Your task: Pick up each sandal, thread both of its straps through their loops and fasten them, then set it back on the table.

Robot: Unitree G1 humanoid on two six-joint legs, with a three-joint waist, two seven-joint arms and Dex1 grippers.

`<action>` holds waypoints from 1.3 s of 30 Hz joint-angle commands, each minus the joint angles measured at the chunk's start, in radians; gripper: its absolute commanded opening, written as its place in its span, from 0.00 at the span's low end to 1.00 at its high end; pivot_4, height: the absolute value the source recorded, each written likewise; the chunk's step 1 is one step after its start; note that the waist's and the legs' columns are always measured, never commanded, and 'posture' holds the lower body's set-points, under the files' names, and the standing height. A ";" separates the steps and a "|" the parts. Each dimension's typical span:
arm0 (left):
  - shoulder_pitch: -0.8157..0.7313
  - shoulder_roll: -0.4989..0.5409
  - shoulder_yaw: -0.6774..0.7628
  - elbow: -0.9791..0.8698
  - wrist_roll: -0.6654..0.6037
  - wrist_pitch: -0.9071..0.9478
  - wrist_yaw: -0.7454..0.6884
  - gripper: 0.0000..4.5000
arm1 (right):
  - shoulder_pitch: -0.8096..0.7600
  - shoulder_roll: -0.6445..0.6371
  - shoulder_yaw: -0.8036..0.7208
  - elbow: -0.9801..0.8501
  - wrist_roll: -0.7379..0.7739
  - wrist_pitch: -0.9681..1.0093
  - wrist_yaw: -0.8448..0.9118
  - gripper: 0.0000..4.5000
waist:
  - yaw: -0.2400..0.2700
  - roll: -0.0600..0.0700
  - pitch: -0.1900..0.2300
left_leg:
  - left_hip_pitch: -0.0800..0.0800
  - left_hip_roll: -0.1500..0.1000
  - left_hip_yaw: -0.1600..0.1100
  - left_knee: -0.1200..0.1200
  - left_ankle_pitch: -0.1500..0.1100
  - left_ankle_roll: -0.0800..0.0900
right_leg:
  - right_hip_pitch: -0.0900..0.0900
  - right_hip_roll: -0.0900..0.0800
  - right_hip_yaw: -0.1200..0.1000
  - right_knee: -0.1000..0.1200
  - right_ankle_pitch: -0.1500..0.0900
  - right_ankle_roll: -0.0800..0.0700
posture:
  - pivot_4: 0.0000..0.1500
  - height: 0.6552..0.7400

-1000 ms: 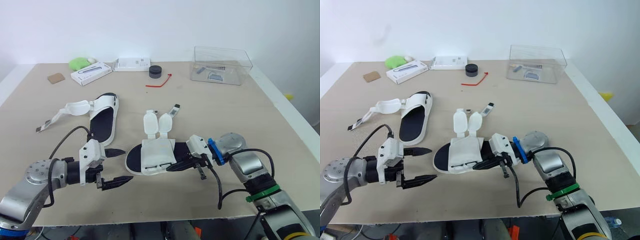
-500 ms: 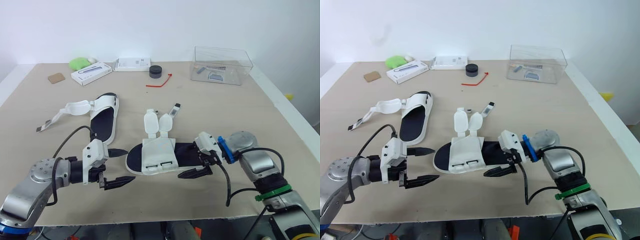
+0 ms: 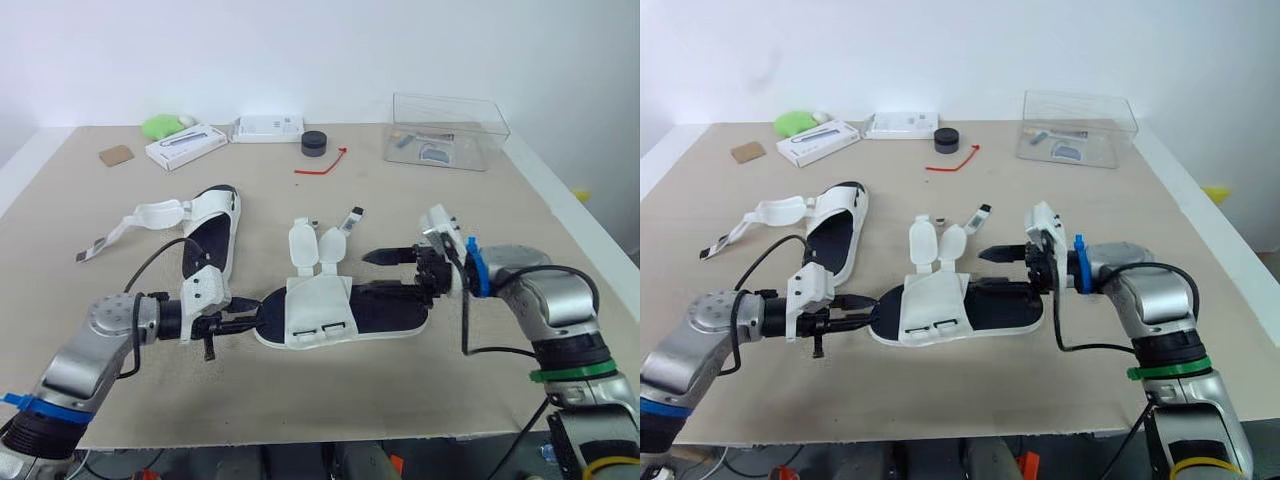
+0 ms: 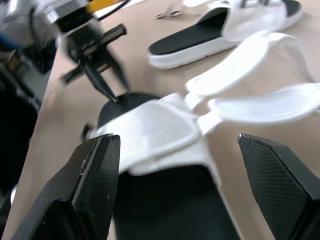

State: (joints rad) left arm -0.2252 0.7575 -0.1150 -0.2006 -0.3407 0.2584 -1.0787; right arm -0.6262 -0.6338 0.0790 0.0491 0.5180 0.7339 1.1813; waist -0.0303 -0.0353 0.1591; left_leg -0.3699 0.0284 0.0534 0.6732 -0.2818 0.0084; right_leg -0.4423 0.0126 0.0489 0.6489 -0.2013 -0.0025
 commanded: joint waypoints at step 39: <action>-0.004 -0.032 -0.039 -0.013 0.084 -0.093 -0.020 0.00 | -0.637 0.370 -0.364 1.018 -0.030 0.285 -0.526 0.01 | -0.016 0.000 0.000 | -0.005 0.000 -0.001 -0.001 -0.001 0.001 | -0.002 -0.003 0.000 -0.003 0.002 0.001 | 1.00 1.00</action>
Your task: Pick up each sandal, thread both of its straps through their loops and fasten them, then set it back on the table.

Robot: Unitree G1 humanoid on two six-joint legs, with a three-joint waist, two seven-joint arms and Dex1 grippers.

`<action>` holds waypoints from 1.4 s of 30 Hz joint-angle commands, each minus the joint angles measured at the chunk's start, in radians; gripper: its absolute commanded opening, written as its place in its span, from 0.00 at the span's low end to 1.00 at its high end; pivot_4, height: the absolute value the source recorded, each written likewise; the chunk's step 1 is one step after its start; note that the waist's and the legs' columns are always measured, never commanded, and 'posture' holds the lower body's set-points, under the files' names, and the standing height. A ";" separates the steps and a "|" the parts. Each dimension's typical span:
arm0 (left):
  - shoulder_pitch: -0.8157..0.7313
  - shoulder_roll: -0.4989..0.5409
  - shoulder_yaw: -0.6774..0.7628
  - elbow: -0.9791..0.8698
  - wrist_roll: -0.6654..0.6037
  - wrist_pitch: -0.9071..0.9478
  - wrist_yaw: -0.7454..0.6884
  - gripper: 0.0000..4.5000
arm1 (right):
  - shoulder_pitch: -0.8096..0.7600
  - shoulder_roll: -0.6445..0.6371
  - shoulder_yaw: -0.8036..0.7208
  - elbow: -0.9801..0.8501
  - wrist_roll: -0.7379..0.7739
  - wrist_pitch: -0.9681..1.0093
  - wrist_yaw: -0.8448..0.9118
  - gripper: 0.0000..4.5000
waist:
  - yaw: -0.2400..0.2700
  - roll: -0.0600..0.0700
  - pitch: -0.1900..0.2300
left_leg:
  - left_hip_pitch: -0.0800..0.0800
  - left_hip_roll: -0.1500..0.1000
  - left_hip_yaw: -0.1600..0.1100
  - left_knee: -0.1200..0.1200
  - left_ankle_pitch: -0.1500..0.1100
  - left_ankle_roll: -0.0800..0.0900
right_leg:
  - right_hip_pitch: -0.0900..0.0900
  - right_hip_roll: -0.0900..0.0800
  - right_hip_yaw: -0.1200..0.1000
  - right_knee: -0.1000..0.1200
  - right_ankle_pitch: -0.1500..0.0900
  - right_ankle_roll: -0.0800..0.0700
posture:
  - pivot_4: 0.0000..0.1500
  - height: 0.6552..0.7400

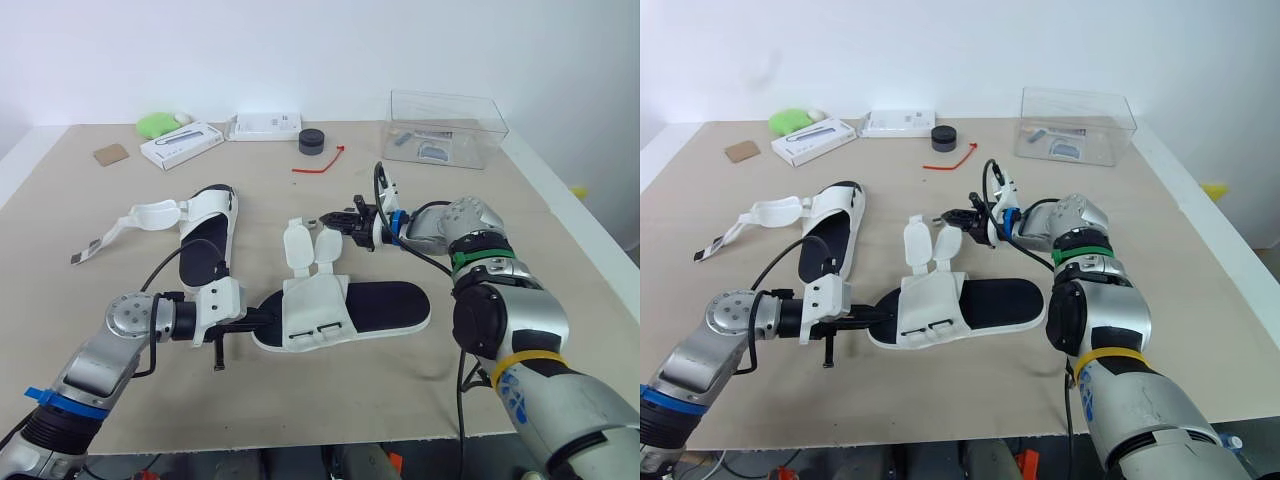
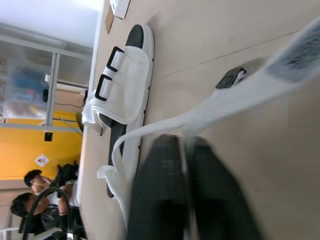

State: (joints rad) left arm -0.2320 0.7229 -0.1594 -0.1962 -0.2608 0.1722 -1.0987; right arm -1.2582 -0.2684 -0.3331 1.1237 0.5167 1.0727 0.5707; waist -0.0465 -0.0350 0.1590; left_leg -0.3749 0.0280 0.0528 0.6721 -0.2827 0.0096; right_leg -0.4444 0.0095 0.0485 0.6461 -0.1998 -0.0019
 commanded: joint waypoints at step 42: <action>0.014 -0.005 -0.004 -0.018 0.000 0.008 -0.010 0.00 | 0.225 -0.452 0.768 -0.737 -2.080 -2.166 -1.156 0.01 | -0.001 0.000 0.000 | 0.008 -0.001 0.014 0.000 0.001 -0.008 | -0.002 0.001 0.015 0.005 -0.003 -0.005 | 1.00 1.00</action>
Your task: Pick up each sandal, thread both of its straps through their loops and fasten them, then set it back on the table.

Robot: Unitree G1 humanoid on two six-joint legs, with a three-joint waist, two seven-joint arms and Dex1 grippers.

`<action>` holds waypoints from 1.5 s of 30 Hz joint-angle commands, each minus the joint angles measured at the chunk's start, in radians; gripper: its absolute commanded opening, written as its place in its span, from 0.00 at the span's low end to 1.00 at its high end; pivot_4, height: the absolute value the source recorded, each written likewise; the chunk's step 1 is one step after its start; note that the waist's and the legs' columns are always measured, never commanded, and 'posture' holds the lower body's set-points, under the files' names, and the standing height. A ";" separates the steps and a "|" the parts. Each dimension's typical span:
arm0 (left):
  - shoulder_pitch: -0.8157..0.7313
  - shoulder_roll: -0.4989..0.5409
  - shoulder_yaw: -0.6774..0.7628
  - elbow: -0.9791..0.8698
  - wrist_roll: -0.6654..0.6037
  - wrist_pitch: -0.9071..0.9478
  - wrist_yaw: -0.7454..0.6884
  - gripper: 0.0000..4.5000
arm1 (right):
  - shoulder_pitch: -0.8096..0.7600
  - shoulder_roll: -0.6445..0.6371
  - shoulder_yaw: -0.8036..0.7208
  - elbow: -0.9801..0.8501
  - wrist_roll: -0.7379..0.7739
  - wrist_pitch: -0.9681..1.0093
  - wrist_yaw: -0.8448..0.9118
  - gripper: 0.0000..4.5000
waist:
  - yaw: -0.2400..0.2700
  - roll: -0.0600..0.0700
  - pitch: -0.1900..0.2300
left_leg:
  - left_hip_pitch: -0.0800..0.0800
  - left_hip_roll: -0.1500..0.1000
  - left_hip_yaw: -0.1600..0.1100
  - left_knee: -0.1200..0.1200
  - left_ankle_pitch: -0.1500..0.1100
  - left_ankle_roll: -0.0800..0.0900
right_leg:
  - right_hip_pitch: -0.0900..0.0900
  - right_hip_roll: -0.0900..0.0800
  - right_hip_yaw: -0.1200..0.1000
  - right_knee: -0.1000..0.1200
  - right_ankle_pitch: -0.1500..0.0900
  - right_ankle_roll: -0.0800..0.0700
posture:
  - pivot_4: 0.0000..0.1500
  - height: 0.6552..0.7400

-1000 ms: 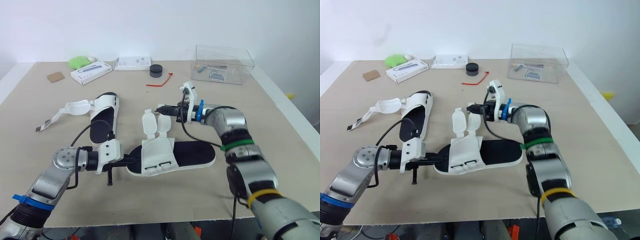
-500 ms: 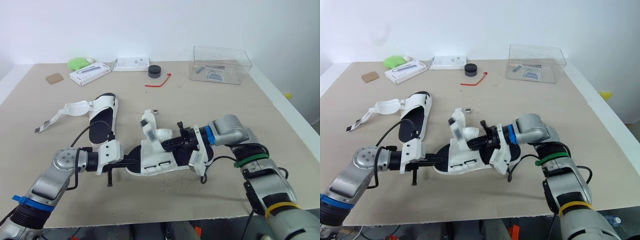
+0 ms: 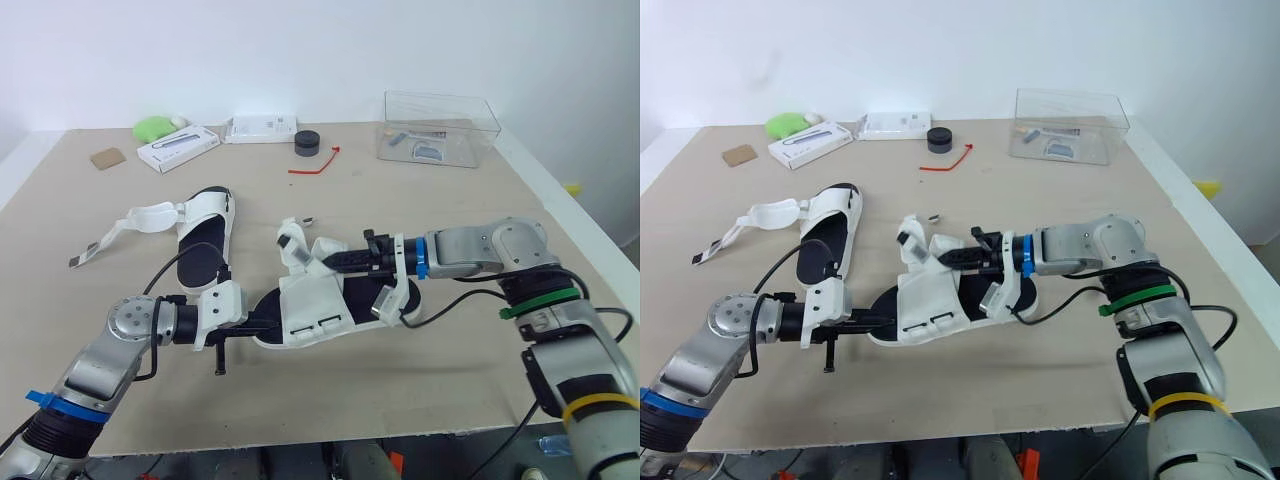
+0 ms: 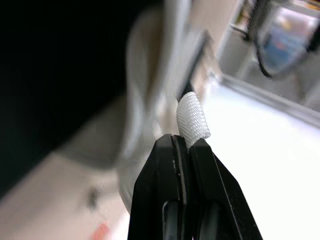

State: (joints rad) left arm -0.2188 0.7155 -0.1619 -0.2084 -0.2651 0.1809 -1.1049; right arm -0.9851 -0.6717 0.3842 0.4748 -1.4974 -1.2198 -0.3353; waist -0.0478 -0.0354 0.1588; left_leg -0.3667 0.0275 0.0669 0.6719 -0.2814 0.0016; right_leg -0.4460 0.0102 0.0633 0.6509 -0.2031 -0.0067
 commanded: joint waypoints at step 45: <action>-0.011 -0.007 -0.015 0.011 0.007 0.004 -0.018 0.00 | -0.127 -0.143 0.408 0.044 0.103 0.141 -0.446 0.01 | 0.002 -0.001 0.000 | -0.022 -0.015 -0.038 0.001 0.009 0.002 | -0.003 -0.015 -0.038 0.000 0.000 0.005 | 1.00 0.84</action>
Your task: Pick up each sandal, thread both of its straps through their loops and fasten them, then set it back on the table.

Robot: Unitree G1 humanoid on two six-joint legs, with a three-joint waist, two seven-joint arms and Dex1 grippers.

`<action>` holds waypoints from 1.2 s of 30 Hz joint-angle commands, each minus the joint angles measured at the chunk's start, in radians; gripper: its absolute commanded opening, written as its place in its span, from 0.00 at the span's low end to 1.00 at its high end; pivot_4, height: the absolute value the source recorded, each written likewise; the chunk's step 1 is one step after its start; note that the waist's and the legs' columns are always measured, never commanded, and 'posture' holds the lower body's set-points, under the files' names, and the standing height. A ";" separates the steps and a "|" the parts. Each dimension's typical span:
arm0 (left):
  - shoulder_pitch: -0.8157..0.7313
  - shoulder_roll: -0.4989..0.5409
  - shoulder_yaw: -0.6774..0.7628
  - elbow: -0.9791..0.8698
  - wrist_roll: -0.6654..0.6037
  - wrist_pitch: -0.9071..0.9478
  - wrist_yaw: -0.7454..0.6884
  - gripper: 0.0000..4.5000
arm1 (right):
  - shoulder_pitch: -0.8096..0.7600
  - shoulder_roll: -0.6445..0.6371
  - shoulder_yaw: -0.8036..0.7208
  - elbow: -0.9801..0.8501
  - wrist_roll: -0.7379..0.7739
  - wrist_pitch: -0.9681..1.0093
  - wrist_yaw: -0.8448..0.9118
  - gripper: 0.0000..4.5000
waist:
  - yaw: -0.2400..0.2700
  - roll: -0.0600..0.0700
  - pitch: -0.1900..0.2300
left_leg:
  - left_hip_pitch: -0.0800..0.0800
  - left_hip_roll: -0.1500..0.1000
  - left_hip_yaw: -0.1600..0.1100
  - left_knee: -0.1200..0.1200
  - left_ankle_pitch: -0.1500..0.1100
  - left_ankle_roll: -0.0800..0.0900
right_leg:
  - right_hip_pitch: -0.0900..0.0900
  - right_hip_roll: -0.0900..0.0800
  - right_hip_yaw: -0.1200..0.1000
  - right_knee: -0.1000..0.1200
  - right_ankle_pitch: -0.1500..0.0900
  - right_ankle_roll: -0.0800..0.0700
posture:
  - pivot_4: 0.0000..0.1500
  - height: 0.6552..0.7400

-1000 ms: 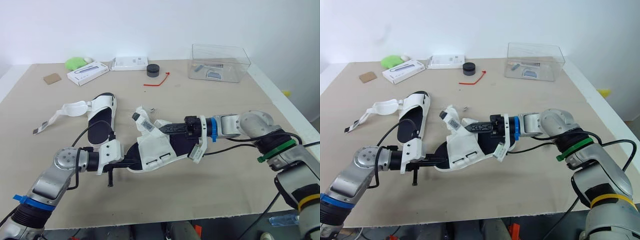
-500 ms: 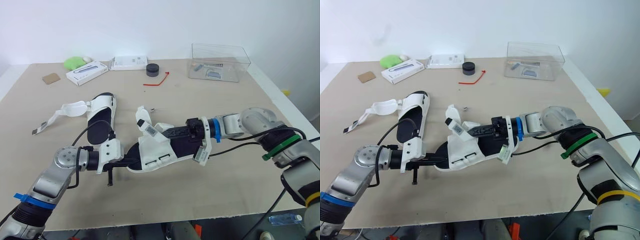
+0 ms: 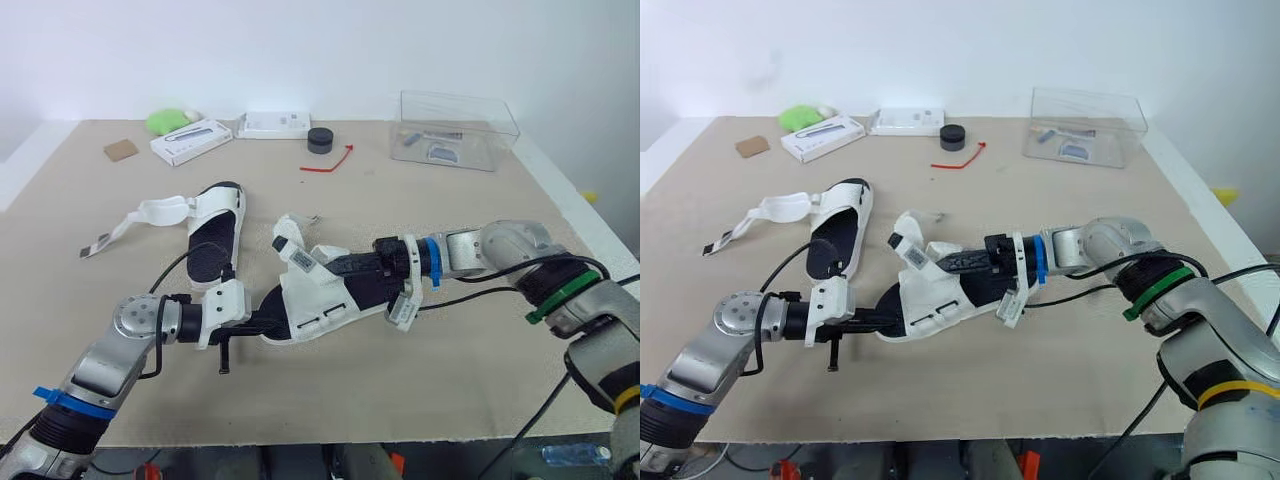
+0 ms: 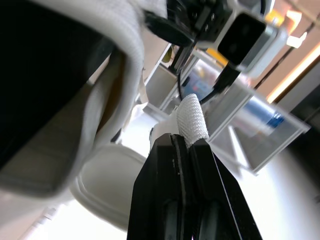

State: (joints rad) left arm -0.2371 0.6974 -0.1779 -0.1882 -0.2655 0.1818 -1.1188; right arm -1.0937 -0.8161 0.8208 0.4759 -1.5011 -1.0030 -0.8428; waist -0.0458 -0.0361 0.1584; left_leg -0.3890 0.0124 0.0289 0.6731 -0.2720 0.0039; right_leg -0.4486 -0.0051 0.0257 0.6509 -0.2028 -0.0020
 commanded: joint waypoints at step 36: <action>-0.063 -0.007 0.002 0.088 0.032 -0.046 -0.013 0.00 | 0.510 -0.017 -0.374 -0.570 2.041 0.762 1.981 0.96 | 0.008 0.000 0.000 | 0.016 0.006 0.008 0.000 -0.001 0.002 | 0.011 0.001 0.006 -0.001 0.002 0.001 | 1.00 0.84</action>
State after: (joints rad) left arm -0.2944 0.6838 -0.1819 -0.0983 -0.2415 0.1476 -1.1263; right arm -0.5655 -0.7945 0.4687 0.0115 0.4904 -0.3378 1.0424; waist -0.0382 -0.0362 0.1587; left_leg -0.3733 0.0183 0.0368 0.6734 -0.2725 0.0063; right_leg -0.4376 -0.0045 0.0316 0.6502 -0.2009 -0.0011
